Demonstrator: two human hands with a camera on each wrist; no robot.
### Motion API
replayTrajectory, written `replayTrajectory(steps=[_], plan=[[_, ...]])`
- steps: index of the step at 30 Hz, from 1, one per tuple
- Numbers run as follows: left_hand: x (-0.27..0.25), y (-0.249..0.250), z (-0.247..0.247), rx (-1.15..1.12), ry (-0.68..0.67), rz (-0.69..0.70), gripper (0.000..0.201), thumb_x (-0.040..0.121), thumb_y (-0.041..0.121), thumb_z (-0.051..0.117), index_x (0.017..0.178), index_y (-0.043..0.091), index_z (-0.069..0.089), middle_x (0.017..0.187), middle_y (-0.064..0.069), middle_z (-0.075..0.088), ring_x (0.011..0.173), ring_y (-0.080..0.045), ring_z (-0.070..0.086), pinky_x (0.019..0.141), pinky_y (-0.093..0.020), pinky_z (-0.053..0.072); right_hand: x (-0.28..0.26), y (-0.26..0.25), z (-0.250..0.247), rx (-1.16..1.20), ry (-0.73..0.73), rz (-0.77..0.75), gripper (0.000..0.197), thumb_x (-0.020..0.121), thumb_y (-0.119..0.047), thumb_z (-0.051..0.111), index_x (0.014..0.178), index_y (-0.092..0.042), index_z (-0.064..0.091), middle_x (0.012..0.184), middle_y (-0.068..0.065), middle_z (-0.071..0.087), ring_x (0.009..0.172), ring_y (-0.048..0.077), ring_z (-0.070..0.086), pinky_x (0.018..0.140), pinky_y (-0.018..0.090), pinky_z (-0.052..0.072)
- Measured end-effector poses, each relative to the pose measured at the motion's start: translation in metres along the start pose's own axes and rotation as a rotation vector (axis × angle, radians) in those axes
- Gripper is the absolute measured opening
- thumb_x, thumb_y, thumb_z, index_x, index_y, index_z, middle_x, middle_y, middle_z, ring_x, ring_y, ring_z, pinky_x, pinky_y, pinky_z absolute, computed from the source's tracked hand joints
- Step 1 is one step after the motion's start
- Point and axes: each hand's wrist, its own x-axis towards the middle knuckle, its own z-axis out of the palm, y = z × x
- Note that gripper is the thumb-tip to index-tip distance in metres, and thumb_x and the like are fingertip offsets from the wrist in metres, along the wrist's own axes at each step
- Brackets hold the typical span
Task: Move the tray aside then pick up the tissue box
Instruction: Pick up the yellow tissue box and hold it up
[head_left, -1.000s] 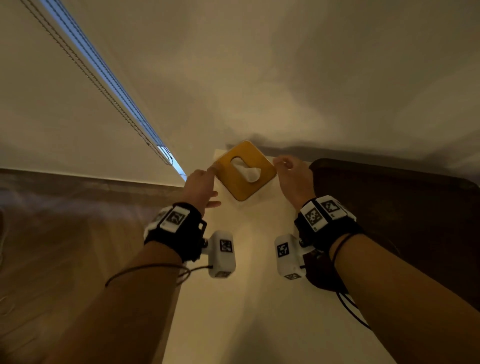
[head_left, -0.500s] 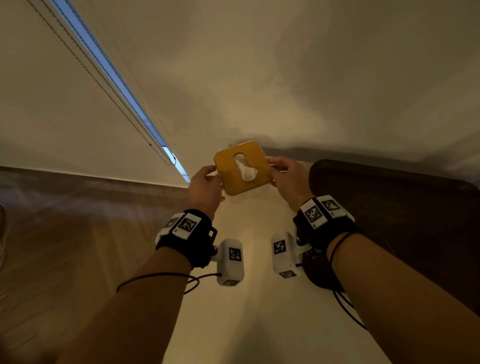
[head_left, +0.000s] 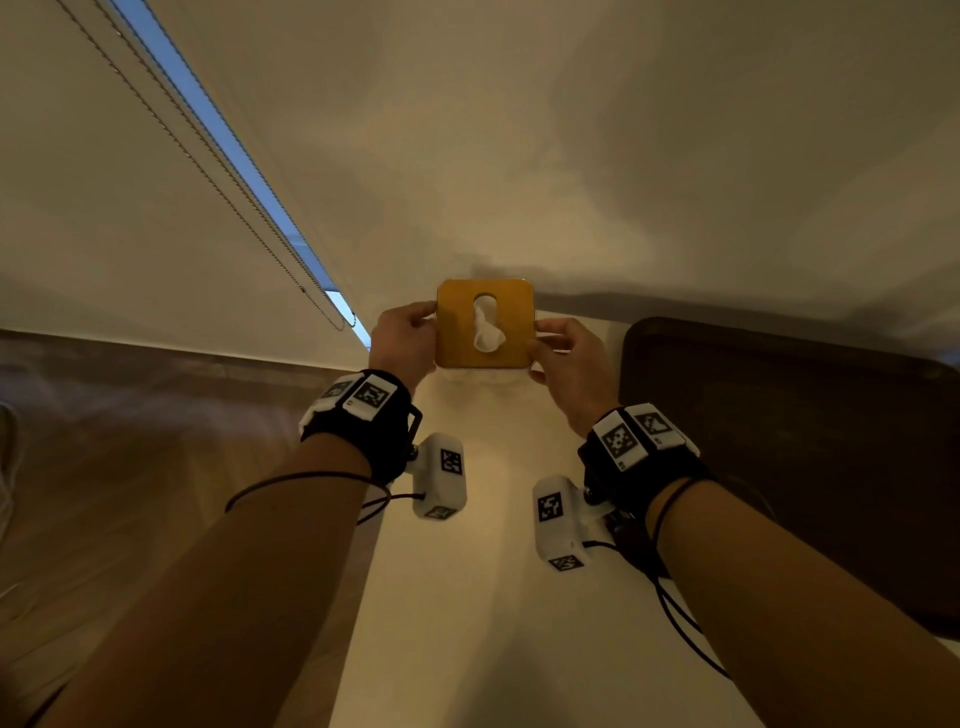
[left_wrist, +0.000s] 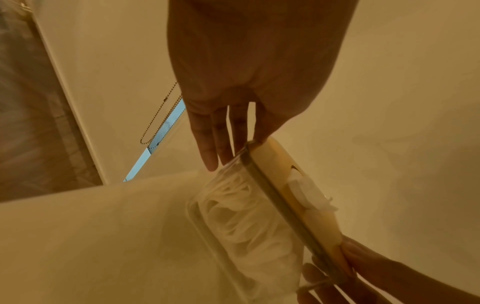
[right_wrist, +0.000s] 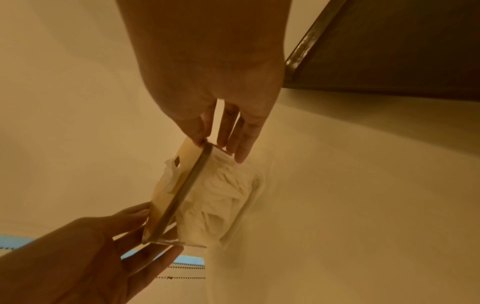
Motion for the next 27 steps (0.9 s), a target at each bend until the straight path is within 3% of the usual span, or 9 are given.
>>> replayTrajectory(steps=[8, 13, 20, 27], plan=[[0.006, 0.007, -0.005, 0.073, -0.011, 0.027, 0.049, 0.087, 0.009, 0.041, 0.129, 0.014, 0.065, 0.123, -0.018, 0.068, 0.112, -0.033, 0.064, 0.092, -0.048, 0.056, -0.005, 0.005, 0.006, 0.042, 0.008, 0.006, 0.023, 0.089, -0.016, 0.064, 0.111, -0.016, 0.061, 0.11, 0.01, 0.066, 0.099, 0.024, 0.067, 0.079, 0.037, 0.061], [0.013, 0.007, -0.009, 0.146, -0.042, 0.039, 0.051, 0.087, 0.011, 0.04, 0.132, 0.015, 0.063, 0.126, -0.017, 0.067, 0.115, -0.034, 0.063, 0.093, -0.05, 0.056, -0.005, 0.005, 0.009, 0.044, 0.013, -0.003, 0.021, 0.089, -0.015, 0.064, 0.109, -0.016, 0.06, 0.108, 0.009, 0.066, 0.099, 0.025, 0.067, 0.081, 0.04, 0.061], [0.014, 0.008, -0.01, 0.152, -0.047, 0.044, 0.05, 0.089, 0.009, 0.04, 0.134, 0.014, 0.061, 0.125, -0.017, 0.066, 0.11, -0.036, 0.064, 0.084, -0.052, 0.059, -0.003, 0.004, 0.01, 0.014, 0.007, -0.017, 0.02, 0.088, -0.015, 0.065, 0.107, -0.016, 0.059, 0.103, 0.005, 0.065, 0.097, 0.025, 0.067, 0.083, 0.042, 0.06], [0.016, 0.008, -0.009, 0.142, -0.049, 0.029, 0.049, 0.09, 0.008, 0.042, 0.135, 0.012, 0.06, 0.125, -0.017, 0.067, 0.109, -0.037, 0.065, 0.084, -0.051, 0.06, -0.003, 0.004, 0.011, 0.012, 0.015, -0.023, 0.02, 0.088, -0.015, 0.064, 0.107, -0.016, 0.06, 0.108, 0.01, 0.067, 0.097, 0.026, 0.067, 0.085, 0.045, 0.06]])
